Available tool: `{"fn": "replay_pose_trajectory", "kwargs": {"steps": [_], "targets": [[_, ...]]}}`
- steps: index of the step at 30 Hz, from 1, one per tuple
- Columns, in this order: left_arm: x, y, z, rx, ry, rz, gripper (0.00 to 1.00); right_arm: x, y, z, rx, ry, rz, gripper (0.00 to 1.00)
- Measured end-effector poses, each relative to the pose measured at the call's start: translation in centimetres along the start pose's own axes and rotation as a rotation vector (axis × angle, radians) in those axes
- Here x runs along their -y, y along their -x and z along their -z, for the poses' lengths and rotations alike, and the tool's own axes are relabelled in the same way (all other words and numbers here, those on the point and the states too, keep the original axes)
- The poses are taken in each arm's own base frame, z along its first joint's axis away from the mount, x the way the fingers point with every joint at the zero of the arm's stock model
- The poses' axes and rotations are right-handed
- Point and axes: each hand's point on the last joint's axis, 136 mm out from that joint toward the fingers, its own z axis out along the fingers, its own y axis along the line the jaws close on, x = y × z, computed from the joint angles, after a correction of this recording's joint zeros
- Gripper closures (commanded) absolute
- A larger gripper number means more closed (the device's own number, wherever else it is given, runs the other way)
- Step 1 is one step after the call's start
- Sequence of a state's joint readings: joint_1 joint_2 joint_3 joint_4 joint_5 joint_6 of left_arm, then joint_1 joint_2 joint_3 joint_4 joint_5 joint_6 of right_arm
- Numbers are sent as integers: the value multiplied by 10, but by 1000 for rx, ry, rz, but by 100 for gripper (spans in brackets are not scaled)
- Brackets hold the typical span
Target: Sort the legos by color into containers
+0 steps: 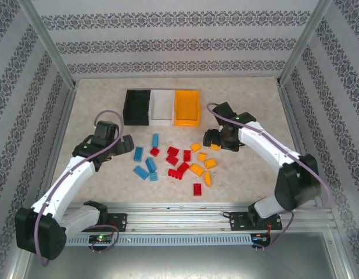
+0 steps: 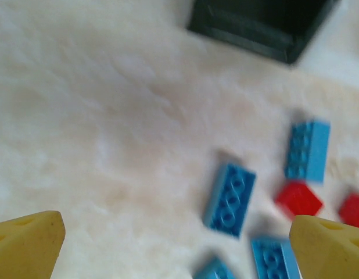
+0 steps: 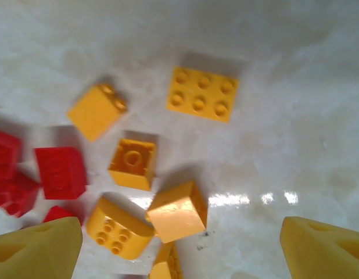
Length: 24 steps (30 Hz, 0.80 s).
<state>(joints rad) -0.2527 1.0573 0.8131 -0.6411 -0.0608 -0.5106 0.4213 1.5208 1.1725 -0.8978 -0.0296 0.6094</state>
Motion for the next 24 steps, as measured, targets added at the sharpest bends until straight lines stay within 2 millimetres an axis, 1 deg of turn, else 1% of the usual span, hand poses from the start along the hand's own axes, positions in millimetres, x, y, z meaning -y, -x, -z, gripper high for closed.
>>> {"fn": "replay_pose_trajectory", "kwargs": {"steps": [2, 4, 7, 10, 13, 17, 20, 24], "targets": [[8, -13, -1, -56, -26, -25, 0, 5, -3, -10, -34, -45, -37, 13], [10, -21, 0, -90, -44, -32, 0, 6, -3, -20, -52, -72, -64, 14], [12, -26, 1, -114, -60, -41, 0, 5, -2, -30, -70, -97, -91, 15], [13, -31, 2, -136, -70, -55, 0, 2, 4, -39, -77, -111, -113, 18], [13, -34, 3, -149, -76, -66, 0, -2, 12, -47, -73, -114, -121, 23], [15, -36, 3, -159, -88, -66, 0, -2, 21, -57, -71, -114, -149, 26], [16, -36, 3, -161, -90, -66, 0, 4, 27, -67, -76, -119, -171, 26], [16, -37, 2, -167, -91, -65, 0, 12, 35, -75, -77, -115, -195, 29]]}}
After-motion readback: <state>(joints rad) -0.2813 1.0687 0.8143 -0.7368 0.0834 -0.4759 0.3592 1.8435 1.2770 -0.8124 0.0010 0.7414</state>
